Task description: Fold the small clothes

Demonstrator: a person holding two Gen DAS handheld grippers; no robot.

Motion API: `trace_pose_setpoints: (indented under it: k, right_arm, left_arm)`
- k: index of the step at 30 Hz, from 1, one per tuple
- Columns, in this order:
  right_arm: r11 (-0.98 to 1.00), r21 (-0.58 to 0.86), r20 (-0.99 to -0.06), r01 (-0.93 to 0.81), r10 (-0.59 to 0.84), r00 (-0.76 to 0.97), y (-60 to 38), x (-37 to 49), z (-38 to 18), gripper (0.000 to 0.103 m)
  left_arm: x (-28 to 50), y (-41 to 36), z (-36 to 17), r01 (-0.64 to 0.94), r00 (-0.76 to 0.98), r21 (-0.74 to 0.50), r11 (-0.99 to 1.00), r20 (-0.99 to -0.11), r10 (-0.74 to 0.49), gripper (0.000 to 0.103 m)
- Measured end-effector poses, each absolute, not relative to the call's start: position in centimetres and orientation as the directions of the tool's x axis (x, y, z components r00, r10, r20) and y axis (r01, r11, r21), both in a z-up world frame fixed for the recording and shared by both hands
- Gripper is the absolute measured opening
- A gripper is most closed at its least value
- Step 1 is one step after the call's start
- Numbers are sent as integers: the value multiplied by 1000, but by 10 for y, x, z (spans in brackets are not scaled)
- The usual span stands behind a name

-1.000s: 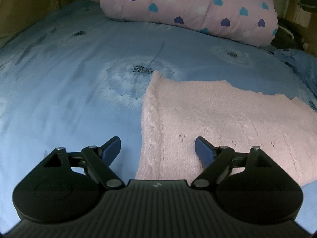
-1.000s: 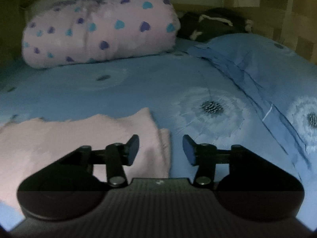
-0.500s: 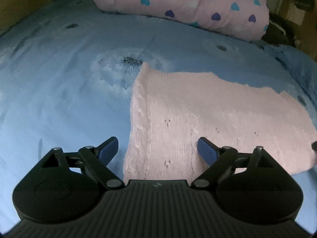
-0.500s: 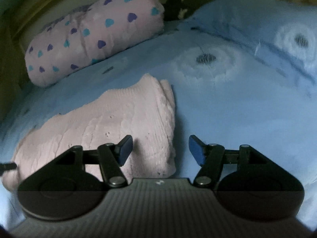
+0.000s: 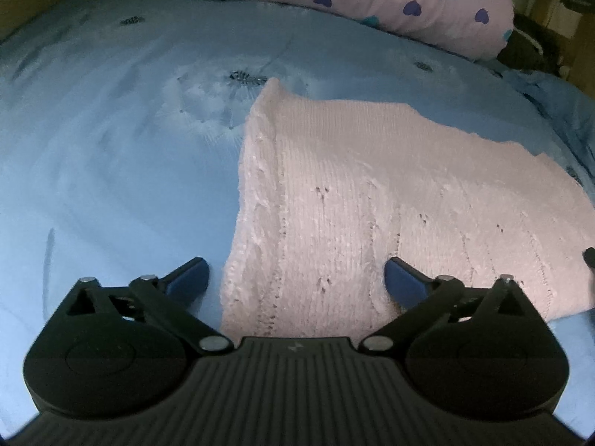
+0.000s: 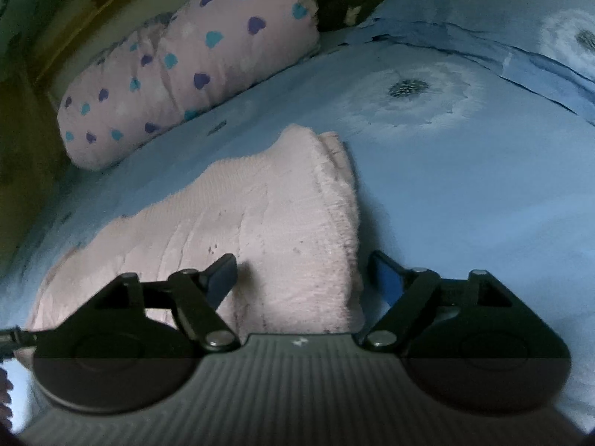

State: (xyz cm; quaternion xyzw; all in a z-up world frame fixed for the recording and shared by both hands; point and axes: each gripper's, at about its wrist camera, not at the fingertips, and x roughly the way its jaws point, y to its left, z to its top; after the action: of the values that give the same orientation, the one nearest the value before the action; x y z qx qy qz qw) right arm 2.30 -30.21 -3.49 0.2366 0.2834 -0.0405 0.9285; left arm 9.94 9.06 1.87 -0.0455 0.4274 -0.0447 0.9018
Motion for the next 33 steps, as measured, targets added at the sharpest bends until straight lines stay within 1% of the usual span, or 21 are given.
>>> trace_pose_setpoints:
  k: [3, 9, 13, 15, 16, 17, 20, 23, 25, 26, 28, 30, 32, 33]
  right_arm:
    - [902, 394, -550, 176, 78, 831, -300, 25, -36, 84]
    - [868, 464, -540, 174, 122, 832, -310, 26, -38, 84]
    - [787, 592, -510, 176, 196, 838, -323, 26, -41, 84]
    - [729, 658, -486, 189, 219, 846, -330, 24, -42, 84]
    - [713, 674, -480, 193, 224, 848, -331, 24, -43, 82]
    - [703, 685, -476, 194, 229, 849, -332, 24, -43, 77]
    - [689, 696, -470, 202, 224, 854, -332, 24, -45, 73]
    - [690, 699, -459, 190, 229, 858, -330, 24, -47, 73]
    - [704, 688, -457, 177, 231, 859, -326, 26, -48, 73]
    - [710, 682, -456, 174, 227, 860, -325, 26, -48, 73]
    - [712, 680, -441, 173, 209, 873, -323, 26, -50, 72]
    - [693, 697, -419, 187, 181, 890, -322, 26, -54, 66]
    - [668, 714, -403, 211, 145, 904, -323, 27, -58, 54]
    - [659, 719, -400, 222, 131, 907, -323, 27, -60, 50]
  left_arm:
    - [95, 86, 15, 63, 653, -92, 994, -749, -111, 103]
    - [96, 87, 9, 67, 650, -104, 992, -750, -123, 103]
    - [89, 85, 7, 79, 674, -71, 994, -731, -106, 103]
    - [85, 84, 14, 70, 650, -57, 996, -755, -89, 103]
    - [85, 85, 20, 68, 627, -66, 996, -773, -94, 103]
    - [84, 88, 25, 67, 610, -86, 994, -785, -109, 103]
    - [74, 99, 38, 60, 649, -123, 991, -749, -132, 103]
    - [73, 103, 44, 71, 694, -60, 996, -714, -93, 103]
    - [74, 106, 44, 64, 721, -39, 997, -689, -73, 103]
    - [75, 108, 43, 54, 729, -43, 998, -681, -69, 103]
    - [82, 111, 42, 29, 714, -69, 997, -697, -69, 103]
    - [88, 114, 40, 29, 703, -109, 994, -704, -98, 103]
    - [92, 115, 38, 22, 689, -129, 991, -717, -109, 103]
    - [93, 115, 36, 25, 682, -138, 990, -722, -118, 103]
